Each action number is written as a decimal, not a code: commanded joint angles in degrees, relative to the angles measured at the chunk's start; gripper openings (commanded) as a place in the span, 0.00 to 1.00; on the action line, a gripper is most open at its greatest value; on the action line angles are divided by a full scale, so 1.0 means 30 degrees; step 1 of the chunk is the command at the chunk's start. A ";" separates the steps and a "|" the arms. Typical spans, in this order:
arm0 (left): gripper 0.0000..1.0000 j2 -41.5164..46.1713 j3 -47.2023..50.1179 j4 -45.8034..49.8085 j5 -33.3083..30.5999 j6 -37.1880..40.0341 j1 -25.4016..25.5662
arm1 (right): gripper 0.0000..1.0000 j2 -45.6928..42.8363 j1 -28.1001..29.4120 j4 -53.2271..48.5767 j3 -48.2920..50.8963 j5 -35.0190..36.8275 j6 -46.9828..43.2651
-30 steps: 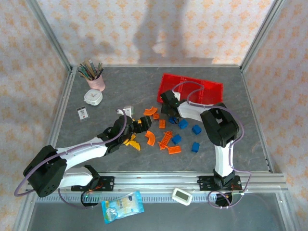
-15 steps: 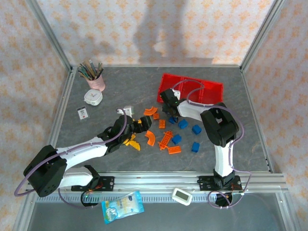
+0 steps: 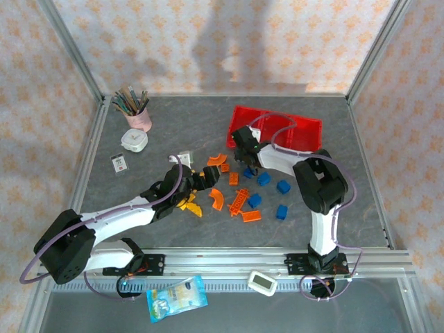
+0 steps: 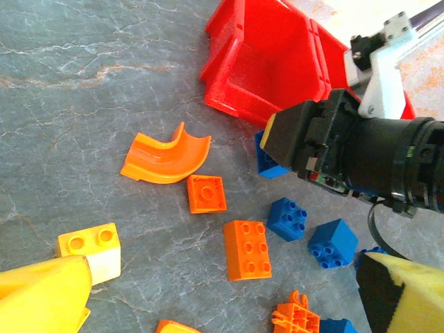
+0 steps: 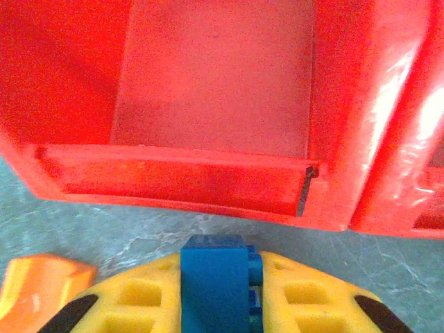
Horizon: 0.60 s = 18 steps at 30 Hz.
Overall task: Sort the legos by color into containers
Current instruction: Pick up the lego from the center of the table, then place the lego in the container.
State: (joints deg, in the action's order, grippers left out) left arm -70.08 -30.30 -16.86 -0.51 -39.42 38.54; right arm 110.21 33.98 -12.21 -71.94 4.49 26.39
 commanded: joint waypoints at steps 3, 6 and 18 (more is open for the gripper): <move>0.99 0.0596 -0.0894 0.0675 -0.0200 0.0099 0.0072 | 0.18 -0.2367 0.0219 -0.0490 0.0573 -0.0218 0.0133; 0.99 0.0569 -0.1379 0.1113 -0.0398 0.0204 0.0013 | 0.18 -0.2993 0.0217 -0.0651 0.0384 -0.0398 -0.0126; 0.99 -0.0688 -0.3160 0.1101 -0.0063 -0.0307 -0.1625 | 0.18 0.0267 -0.0912 -0.1315 -0.4375 0.0219 -0.1639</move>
State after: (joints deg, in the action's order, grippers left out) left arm -70.96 -37.93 -13.76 -0.51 -39.64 35.00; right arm 107.18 32.75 -14.63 -81.80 3.49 23.31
